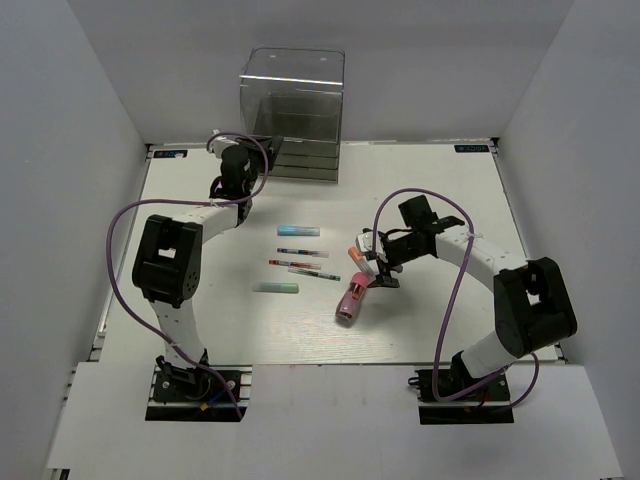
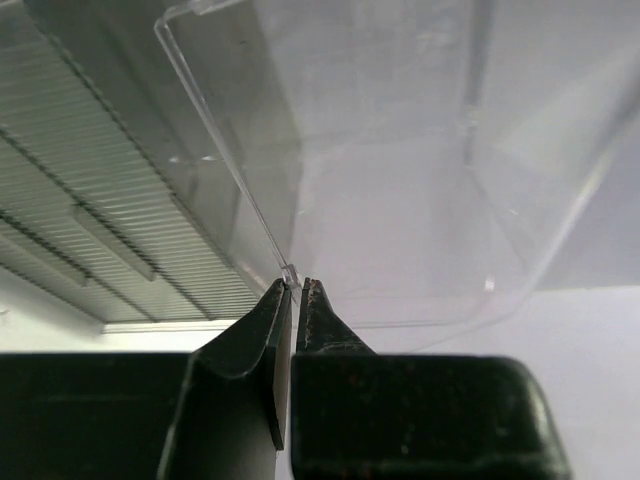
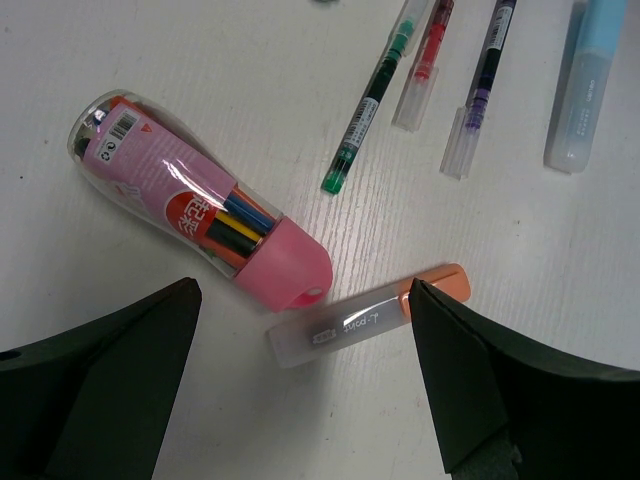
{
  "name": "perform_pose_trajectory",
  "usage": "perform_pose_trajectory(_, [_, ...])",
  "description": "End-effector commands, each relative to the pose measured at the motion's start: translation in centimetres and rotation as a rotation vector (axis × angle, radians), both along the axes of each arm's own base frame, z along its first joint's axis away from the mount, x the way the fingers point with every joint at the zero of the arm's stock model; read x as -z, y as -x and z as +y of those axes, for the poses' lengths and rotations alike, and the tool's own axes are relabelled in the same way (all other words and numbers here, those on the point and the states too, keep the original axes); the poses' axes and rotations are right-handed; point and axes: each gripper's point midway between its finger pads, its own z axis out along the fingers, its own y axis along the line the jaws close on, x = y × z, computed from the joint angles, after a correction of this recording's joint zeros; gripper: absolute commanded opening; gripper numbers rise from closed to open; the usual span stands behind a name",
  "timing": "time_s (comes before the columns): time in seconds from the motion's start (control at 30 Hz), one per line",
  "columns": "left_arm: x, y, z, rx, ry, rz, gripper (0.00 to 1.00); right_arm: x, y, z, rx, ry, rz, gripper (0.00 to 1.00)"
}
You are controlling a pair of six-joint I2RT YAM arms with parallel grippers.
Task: Sort the stationery into containers
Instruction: Open the storage box at the corner of the board.
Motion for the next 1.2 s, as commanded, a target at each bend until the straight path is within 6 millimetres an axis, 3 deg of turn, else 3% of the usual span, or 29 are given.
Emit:
perform_pose_trajectory(0.0, [-9.6,2.5,-0.6,0.045,0.062,-0.268,0.00,-1.3,0.3,0.6,-0.027,-0.040,-0.025,0.90])
perform_pose_trajectory(0.1, [-9.5,2.6,-0.4,0.038,0.095,-0.304,0.00,-1.2,0.3,0.5,-0.027,-0.039,-0.026,0.90])
perform_pose_trajectory(0.13, [-10.5,2.8,-0.2,0.029,0.107,-0.342,0.00,-1.2,0.4,0.5,-0.029,-0.039,-0.026,0.90])
perform_pose_trajectory(0.33, [-10.0,2.6,-0.3,0.034,0.145,-0.371,0.00,-1.4,0.5,0.6,-0.043,-0.041,-0.032,0.90])
perform_pose_trajectory(0.53, [-11.6,2.9,-0.2,0.037,0.176,-0.451,0.00,-1.8,0.5,0.8,-0.078,-0.053,-0.062,0.90])
perform_pose_trajectory(0.67, [-11.2,2.8,-0.2,0.039,0.189,-0.462,0.00,-1.8,1.3,0.8,-0.121,-0.054,-0.068,0.90])
perform_pose_trajectory(1.0, [-10.7,2.8,-0.2,0.044,0.210,-0.471,0.00,-1.8,2.7,1.7,-0.367,-0.058,-0.240,0.90])
perform_pose_trajectory(1.17, [-10.9,2.9,-0.2,0.044,0.213,-0.480,0.00,-0.8,3.6,2.3,-0.456,-0.031,-0.290,0.90])
